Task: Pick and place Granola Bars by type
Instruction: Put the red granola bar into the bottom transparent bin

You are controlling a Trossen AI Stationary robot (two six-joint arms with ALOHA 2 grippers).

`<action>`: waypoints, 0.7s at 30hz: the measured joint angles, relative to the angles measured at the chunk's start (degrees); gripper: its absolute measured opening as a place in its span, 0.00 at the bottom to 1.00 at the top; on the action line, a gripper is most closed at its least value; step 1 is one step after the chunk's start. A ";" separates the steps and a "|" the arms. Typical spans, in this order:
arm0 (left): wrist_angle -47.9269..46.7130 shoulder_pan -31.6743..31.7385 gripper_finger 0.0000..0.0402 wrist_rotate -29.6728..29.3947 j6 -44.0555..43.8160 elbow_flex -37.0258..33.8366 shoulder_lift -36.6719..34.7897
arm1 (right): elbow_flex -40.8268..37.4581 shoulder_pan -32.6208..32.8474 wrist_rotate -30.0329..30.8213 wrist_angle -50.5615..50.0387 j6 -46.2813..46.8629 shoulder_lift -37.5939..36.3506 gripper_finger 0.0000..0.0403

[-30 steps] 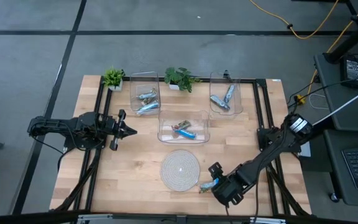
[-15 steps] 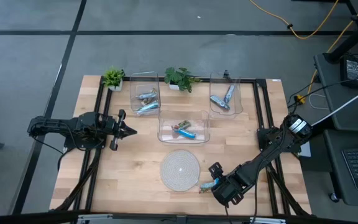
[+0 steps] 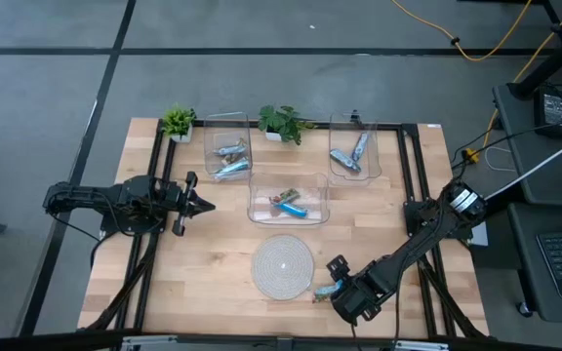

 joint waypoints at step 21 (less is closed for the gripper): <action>0.00 0.01 0.03 0.00 0.00 0.00 0.00 | 0.00 0.00 -0.09 0.22 0.02 1.61 0.44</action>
